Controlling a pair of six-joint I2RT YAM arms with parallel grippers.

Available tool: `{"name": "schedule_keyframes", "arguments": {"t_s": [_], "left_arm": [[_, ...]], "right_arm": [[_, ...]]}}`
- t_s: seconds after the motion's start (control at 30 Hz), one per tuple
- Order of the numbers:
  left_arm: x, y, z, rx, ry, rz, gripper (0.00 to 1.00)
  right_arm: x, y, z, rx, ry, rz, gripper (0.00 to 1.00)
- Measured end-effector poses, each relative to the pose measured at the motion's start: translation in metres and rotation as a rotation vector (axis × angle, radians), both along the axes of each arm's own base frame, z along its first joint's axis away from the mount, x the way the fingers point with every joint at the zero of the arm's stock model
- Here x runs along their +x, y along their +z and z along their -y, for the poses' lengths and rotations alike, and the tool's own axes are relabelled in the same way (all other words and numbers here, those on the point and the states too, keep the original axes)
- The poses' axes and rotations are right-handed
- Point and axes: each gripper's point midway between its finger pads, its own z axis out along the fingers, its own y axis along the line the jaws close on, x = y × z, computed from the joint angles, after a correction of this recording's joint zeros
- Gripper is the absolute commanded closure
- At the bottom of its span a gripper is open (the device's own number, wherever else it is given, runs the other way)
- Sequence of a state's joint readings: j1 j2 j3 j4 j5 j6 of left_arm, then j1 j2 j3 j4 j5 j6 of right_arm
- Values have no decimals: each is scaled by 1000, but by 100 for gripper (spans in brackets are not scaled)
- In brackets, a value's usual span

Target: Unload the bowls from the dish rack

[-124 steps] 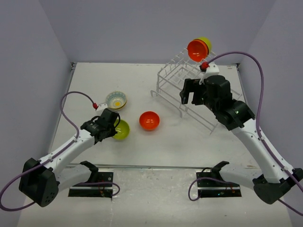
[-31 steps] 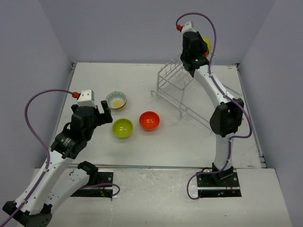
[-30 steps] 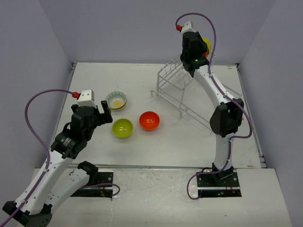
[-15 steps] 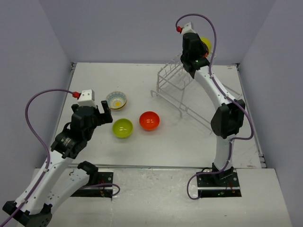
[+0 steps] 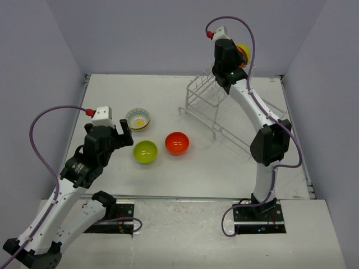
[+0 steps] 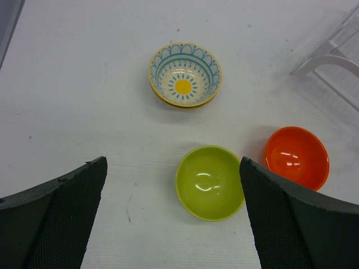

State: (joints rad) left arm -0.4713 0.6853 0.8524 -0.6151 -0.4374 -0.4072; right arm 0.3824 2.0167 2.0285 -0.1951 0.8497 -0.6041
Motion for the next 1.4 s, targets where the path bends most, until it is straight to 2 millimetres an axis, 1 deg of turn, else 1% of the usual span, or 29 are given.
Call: {"name": "schedule_keyframes", "arguments": {"t_s": [0.17,0.33,0.43,0.57,0.67,0.73,0.8,0.87,1.0,1.07,1.13,1.17,1.23,1.33,1.4], "left_arm": [[0,0,0,0,0,0,0],[0,0,0,0,0,0,0],[0,0,0,0,0,0,0],[0,0,0,0,0,0,0],[0,0,0,0,0,0,0],[0,0,0,0,1,1,0],[0,1,-1,1,6,3,0],[-1,2,-4,1,15,9,0],[-1,5,-11,1,46,23,0],[-1,6,-14,2,60,28,0],[-1,7,-17,3,69,31,0],[-1,7,-17,4,72,31,0],[-1,7,-17,5,74,31,0],[-1,7,-18,5,75,32,0],[-1,7,-18,5,76,32,0]], "right_arm": [[-12,16,-12,5,27,29,100],[-23,41,-20,26,55,81,100],[-29,52,-24,44,69,106,100],[-37,60,-26,73,80,122,100],[-45,60,-29,106,92,113,100],[-56,59,-36,153,118,96,100],[-70,60,-48,218,162,81,100],[-89,65,-66,305,235,67,100],[-139,72,-102,530,410,35,100],[-166,64,-121,641,505,-16,100],[-190,43,-139,744,577,-94,100],[-200,28,-150,787,608,-150,100],[-212,-5,-166,851,633,-256,100],[-225,-70,-185,902,600,-444,100],[-232,-110,-191,911,552,-555,100]]}}
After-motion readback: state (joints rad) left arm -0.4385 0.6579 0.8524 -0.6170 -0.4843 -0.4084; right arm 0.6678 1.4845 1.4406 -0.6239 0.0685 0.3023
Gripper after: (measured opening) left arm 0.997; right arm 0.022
